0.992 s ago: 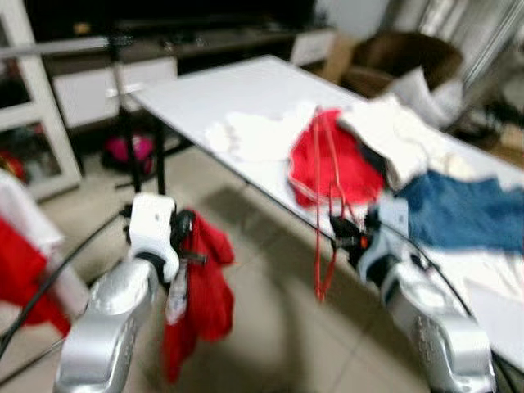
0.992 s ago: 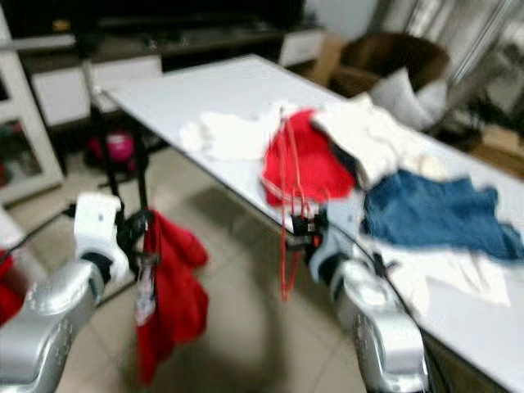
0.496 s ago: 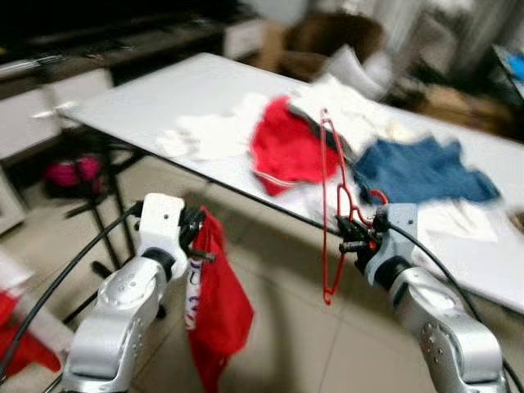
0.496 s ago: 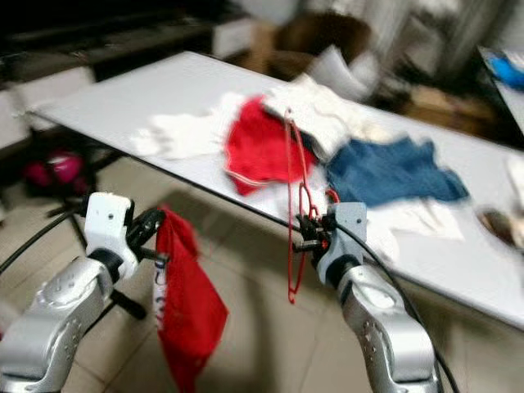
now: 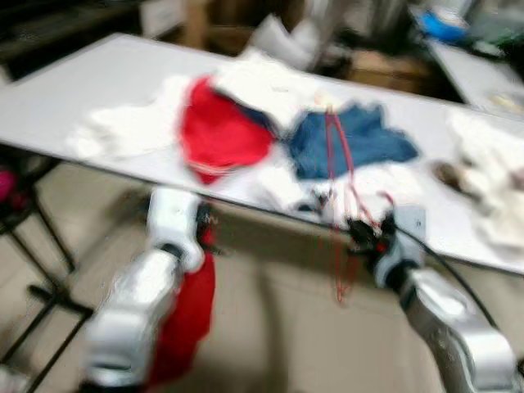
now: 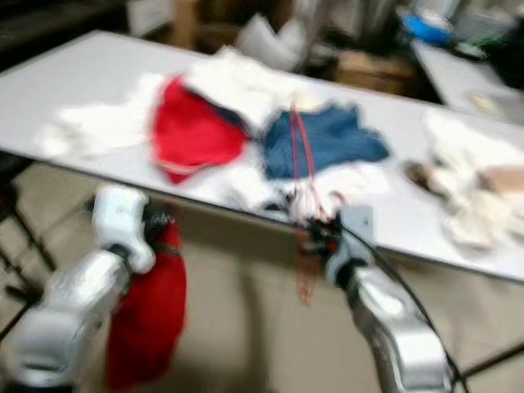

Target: Hang hanger

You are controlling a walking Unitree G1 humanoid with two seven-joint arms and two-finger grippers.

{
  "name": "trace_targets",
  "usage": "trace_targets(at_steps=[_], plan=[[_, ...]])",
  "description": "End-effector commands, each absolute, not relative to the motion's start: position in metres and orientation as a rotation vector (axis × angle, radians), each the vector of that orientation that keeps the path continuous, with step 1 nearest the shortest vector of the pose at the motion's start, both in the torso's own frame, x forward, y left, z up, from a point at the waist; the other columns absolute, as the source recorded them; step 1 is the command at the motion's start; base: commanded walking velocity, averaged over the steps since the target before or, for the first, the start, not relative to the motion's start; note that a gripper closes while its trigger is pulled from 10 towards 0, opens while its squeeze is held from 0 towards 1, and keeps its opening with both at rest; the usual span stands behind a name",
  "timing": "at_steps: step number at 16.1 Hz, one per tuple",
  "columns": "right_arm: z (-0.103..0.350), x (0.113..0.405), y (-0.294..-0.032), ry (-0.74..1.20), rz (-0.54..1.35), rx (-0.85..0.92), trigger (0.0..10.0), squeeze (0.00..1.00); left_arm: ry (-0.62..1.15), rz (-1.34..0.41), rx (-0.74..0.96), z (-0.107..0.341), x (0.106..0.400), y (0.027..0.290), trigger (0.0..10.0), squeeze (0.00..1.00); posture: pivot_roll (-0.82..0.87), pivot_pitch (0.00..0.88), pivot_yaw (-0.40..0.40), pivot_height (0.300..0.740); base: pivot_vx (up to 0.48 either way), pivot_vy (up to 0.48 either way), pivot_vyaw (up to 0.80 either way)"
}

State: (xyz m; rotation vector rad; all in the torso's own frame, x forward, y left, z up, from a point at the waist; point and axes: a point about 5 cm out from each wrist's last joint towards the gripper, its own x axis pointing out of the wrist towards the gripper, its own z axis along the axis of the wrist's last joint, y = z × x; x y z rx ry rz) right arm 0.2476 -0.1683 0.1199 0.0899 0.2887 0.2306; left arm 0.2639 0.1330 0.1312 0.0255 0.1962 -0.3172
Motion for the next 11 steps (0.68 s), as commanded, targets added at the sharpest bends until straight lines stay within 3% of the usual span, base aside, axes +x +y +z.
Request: trace_targets(at_steps=[1, 11], plan=[[0.128, 0.25, -0.169, 0.251, 0.228, 0.085, 10.0, 0.0, 0.152, -0.315, 0.042, 0.141, 0.268, 0.135, 10.0, 0.0, -0.16, 0.0, -0.048, 0.74, 0.0, -0.48, 0.0], [0.126, 0.248, -0.181, 0.236, 0.19, -0.007, 10.0, 0.0, 0.138, -0.347, 0.1, 0.142, 0.274, 0.13, 10.0, 0.0, -0.16, 0.0, -0.017, 0.74, 0.0, -0.48, 0.0]])
